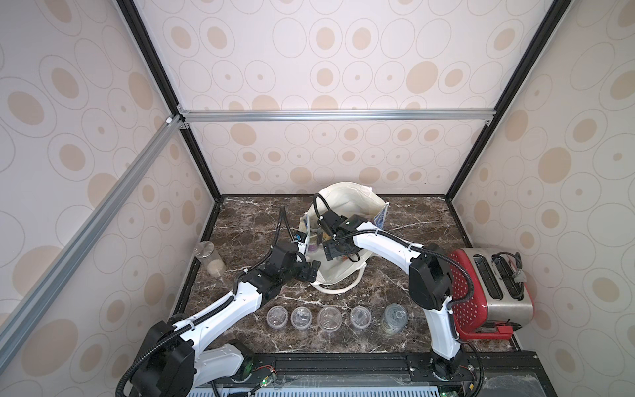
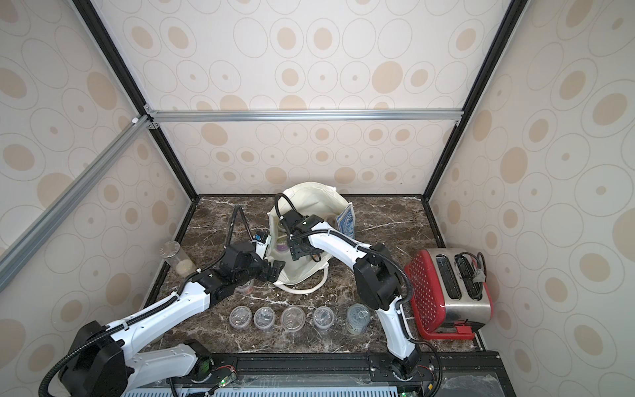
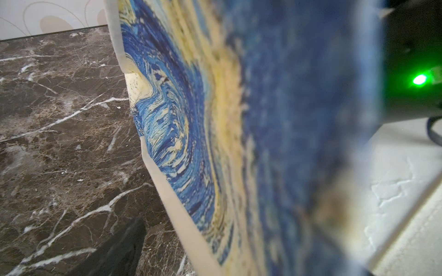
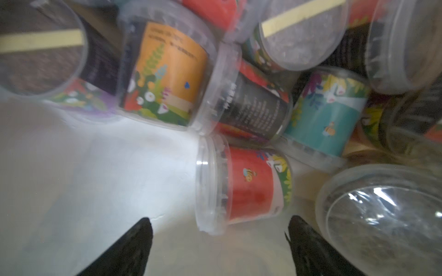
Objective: Take out the seed jars from the canvas bag
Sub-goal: Pick up the seed jar from the canvas bag.
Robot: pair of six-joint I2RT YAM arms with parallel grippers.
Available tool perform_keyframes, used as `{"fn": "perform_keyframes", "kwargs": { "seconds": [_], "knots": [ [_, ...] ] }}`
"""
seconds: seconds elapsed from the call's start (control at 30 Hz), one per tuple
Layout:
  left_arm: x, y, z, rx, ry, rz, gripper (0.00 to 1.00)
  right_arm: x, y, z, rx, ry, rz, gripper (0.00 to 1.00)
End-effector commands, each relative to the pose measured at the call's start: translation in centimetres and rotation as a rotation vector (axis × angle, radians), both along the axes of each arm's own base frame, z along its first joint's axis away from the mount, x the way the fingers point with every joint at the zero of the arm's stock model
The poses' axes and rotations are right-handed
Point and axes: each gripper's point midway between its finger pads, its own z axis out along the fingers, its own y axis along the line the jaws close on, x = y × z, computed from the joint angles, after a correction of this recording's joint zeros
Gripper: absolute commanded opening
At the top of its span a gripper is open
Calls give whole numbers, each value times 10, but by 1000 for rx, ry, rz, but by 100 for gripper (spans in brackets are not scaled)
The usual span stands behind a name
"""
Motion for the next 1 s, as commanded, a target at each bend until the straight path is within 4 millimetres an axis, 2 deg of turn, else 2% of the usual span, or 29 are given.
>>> {"fn": "perform_keyframes", "kwargs": {
  "seconds": [0.0, 0.13, 0.3, 0.57, 0.83, 0.97],
  "knots": [
    [-6, -3, -3, 17, 6, -32, 97, 1, -20, 2, -71, -15, -32, 93],
    [-8, -8, 0, 11, -6, -66, 97, 6, -22, -7, -56, 6, -47, 92],
    [-10, -14, 2, -8, -7, -95, 97, 7, -19, -29, -35, 62, -46, 96],
    [-9, -18, 7, -21, -24, -106, 98, 15, -2, -50, 24, 81, 29, 94],
    [-10, -17, 10, -25, -30, -107, 98, 13, 19, -36, 152, 46, 141, 82],
    [-9, -17, 22, -35, -55, -109, 98, 10, 28, -26, 221, 30, 168, 77]
  ]
}}
